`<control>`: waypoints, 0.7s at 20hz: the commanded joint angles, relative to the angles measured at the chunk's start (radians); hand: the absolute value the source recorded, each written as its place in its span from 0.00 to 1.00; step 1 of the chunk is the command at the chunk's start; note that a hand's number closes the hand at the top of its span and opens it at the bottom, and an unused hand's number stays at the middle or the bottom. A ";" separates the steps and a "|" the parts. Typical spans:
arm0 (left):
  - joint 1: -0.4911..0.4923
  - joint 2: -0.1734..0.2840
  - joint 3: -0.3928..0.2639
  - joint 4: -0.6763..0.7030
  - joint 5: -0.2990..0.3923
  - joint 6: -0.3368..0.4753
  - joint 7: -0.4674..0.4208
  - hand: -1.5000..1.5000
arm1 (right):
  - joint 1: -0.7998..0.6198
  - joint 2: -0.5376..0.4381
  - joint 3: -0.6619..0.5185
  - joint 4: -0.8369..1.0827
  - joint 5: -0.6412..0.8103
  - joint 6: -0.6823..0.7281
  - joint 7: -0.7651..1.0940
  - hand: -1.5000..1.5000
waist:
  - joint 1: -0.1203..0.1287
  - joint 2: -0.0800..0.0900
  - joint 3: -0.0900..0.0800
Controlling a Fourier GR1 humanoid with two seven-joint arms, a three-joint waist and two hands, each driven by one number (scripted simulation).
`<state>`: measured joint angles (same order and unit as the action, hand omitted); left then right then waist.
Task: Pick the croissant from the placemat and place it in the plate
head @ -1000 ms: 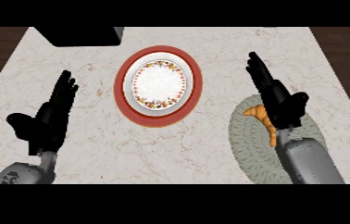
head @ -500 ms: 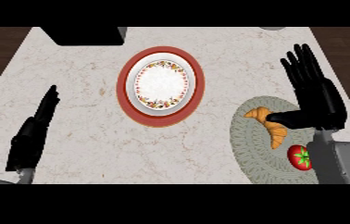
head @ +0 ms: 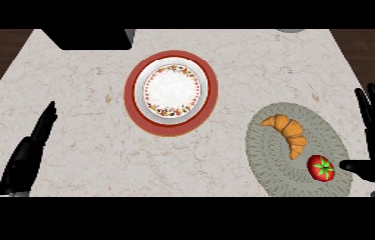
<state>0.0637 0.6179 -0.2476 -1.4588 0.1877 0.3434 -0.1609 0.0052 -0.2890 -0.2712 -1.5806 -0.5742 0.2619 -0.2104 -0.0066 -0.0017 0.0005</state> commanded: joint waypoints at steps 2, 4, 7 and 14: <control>0.009 0.019 0.033 -0.022 0.004 -0.034 0.009 0.50 | 0.063 -0.129 -0.003 0.011 0.033 0.162 0.019 0.00 | 0.006 0.000 0.000; 0.056 0.007 0.022 -0.001 -0.010 -0.030 -0.061 0.50 | 0.077 -0.214 0.013 -0.019 0.106 0.176 0.064 0.00 | 0.010 -0.001 -0.001; 0.002 -0.015 0.025 0.020 -0.015 -0.022 -0.034 0.50 | 0.064 -0.310 0.021 -0.030 0.180 0.214 0.100 0.00 | 0.003 0.001 -0.002; 0.001 -0.030 0.021 0.000 -0.047 -0.031 -0.001 0.50 | -0.094 -0.398 0.096 0.131 0.340 0.259 0.176 0.00 | 0.022 0.004 0.000</control>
<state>0.0600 0.6023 -0.2213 -1.4431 0.1587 0.3089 -0.1800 -0.0249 -0.6386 -0.2112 -1.5140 -0.3095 0.4937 -0.0759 0.0099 0.0017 -0.0002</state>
